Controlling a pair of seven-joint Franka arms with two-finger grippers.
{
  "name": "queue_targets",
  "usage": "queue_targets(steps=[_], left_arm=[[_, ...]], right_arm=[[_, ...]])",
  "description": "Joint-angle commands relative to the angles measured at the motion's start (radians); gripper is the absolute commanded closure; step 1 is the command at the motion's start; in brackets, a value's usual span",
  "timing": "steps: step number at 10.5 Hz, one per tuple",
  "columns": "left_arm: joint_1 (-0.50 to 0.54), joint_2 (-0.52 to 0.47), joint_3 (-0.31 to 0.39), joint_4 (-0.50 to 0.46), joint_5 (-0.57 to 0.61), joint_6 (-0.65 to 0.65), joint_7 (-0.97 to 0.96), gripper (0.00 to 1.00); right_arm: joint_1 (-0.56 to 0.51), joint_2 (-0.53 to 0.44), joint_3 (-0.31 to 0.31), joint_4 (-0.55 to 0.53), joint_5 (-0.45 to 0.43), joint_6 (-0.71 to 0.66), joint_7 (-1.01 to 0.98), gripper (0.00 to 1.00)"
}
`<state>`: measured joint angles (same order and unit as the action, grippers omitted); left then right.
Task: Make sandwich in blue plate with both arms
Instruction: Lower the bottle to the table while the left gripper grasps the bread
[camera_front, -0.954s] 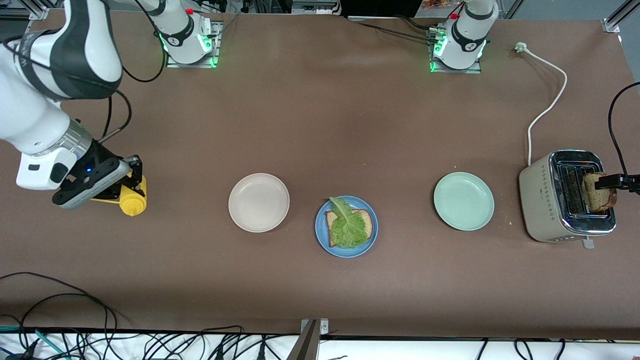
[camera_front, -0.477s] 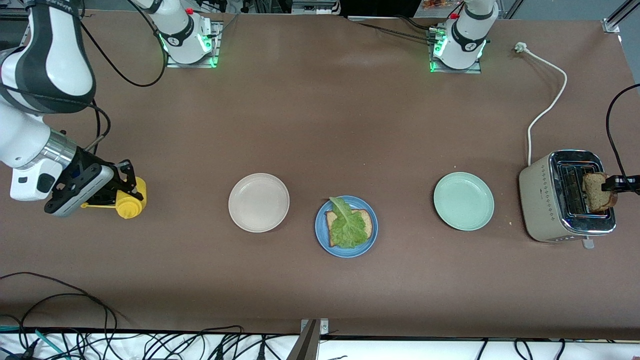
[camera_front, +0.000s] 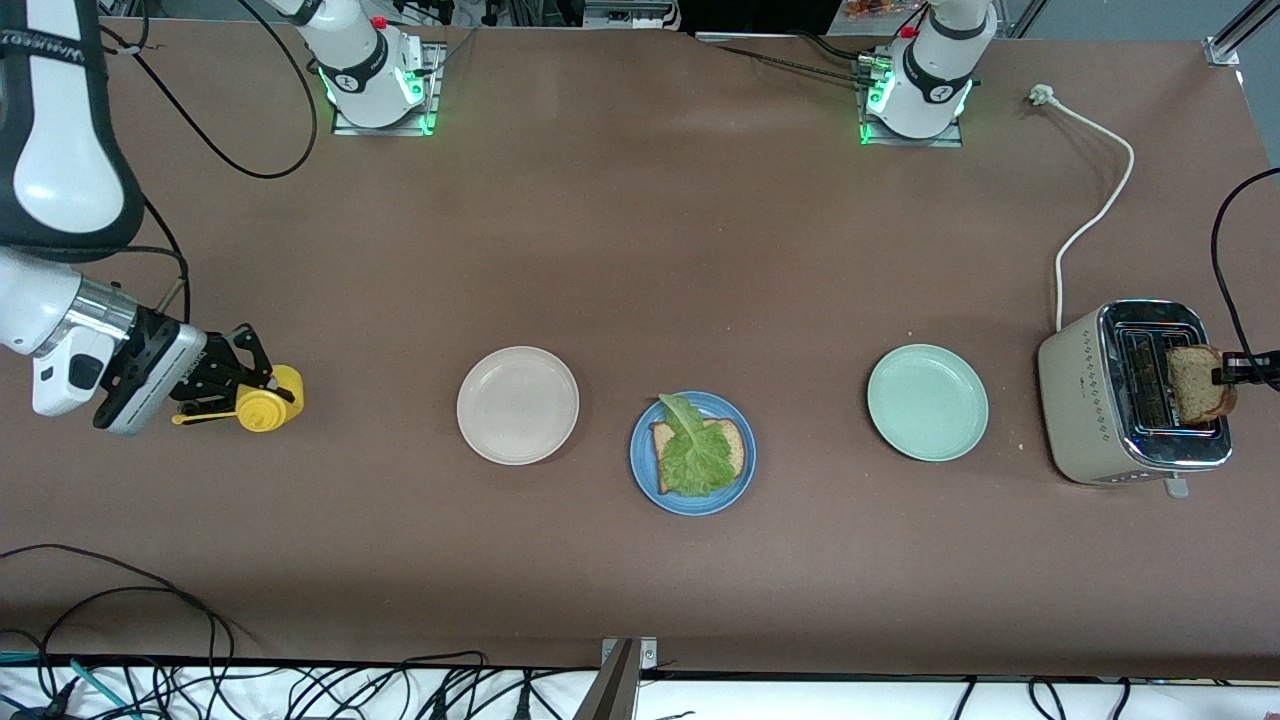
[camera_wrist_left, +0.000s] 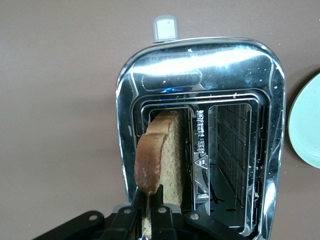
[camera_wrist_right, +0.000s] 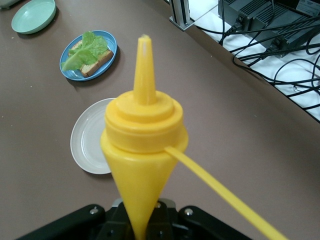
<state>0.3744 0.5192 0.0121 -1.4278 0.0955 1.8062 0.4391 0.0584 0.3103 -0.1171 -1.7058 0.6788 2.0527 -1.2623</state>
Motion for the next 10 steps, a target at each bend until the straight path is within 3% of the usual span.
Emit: queue_targets(steps=[1,5,10], left_arm=[[0.008,-0.001,-0.003,0.017,-0.008,0.001,0.027,1.0],[0.006,-0.057,-0.006,0.018,-0.003,-0.017,0.038,1.0],[0.008,-0.159,-0.017,0.018,-0.008,-0.134,0.059,1.0]], right_arm=[[-0.124,0.044,0.072,-0.008,0.157,-0.077,-0.231,1.0],[-0.179,0.157,0.079,-0.005,0.301,-0.14,-0.535,1.0],[-0.203,0.289,0.06,0.0,0.406,-0.201,-0.807,1.0]])
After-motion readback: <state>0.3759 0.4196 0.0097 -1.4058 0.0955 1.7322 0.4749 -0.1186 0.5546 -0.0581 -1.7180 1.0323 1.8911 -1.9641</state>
